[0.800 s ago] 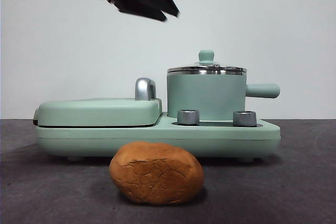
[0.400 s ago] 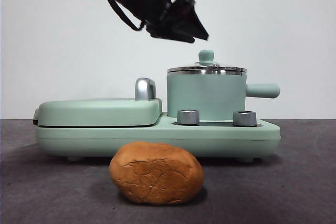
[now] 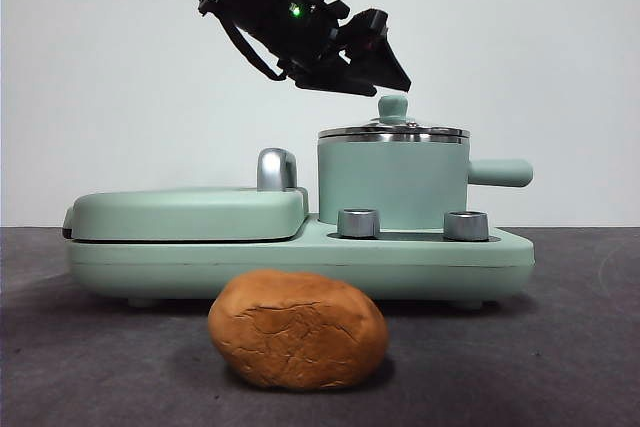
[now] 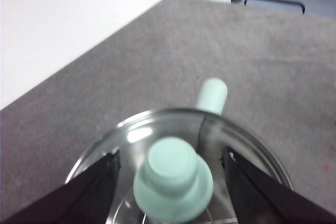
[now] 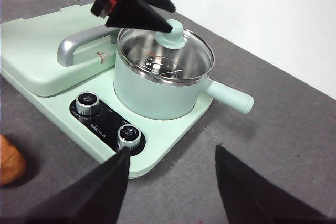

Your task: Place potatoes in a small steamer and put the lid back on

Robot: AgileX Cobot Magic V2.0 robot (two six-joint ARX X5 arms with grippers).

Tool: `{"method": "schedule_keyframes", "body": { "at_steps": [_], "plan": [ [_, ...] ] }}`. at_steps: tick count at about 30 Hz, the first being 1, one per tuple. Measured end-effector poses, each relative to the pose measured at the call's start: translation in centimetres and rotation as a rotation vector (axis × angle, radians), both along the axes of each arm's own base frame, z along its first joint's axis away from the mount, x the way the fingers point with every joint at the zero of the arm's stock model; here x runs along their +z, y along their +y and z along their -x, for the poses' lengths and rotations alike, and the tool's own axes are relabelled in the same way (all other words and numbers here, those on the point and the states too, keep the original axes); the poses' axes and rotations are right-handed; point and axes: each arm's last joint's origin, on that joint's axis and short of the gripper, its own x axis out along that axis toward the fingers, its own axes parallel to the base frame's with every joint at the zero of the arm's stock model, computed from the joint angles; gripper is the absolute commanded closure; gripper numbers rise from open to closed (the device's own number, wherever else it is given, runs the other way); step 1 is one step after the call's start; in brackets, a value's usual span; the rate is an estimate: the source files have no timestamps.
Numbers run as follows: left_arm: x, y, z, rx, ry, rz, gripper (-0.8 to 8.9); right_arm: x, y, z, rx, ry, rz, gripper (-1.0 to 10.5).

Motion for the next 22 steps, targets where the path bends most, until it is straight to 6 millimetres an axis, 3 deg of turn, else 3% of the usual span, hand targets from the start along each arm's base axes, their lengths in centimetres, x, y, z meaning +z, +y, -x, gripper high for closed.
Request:
{"method": "schedule_keyframes", "body": {
  "at_steps": [22],
  "plan": [
    [-1.7, -0.9, -1.4, 0.026, 0.078, 0.043, 4.99, 0.0, 0.0, 0.0, 0.000, 0.000, 0.000, 6.9]
  ]
}}
